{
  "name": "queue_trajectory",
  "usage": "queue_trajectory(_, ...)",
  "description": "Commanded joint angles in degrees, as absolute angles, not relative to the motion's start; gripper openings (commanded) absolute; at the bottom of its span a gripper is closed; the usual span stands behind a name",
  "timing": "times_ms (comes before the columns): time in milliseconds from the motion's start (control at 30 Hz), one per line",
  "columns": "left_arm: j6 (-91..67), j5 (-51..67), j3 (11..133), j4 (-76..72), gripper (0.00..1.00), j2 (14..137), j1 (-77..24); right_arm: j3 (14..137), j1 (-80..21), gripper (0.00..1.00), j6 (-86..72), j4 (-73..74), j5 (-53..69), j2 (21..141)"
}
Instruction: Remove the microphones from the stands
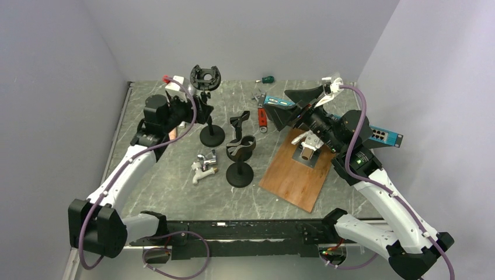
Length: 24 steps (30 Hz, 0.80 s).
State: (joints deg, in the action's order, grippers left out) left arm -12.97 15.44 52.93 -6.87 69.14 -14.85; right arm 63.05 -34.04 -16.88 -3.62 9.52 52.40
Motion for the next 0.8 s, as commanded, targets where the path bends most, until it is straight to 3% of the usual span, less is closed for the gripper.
queue_trajectory(0, -19.3, 27.8, 58.6, -0.4, 0.84, 66.1, -9.2, 63.5, -34.0, 1.00, -15.9, -6.7, 9.1, 51.8)
queue_trajectory(133, -37.2, 45.6, 58.3, -12.0, 0.81, 68.9, -0.5, 63.2, -34.0, 1.00, -15.8, -7.1, 9.0, 51.9)
queue_trajectory(233, -46.9, 51.7, 57.2, -25.7, 0.84, 72.0, 2.7, 62.8, -34.0, 1.00, -16.0, -7.7, 9.1, 51.9)
queue_trajectory(433, -54.3, 53.5, 58.8, -36.2, 0.78, 78.1, 2.9, 62.7, -34.0, 1.00, -15.8, -7.3, 8.5, 51.4)
queue_trajectory(567, -53.8, 52.6, 61.0, -34.6, 0.73, 81.0, 2.9, 62.8, -34.0, 1.00, -15.7, -7.1, 8.2, 51.4)
queue_trajectory(767, -53.6, 51.3, 60.6, -34.5, 0.73, 83.9, 2.9, 62.8, -34.1, 1.00, -15.5, -7.2, 8.0, 51.7)
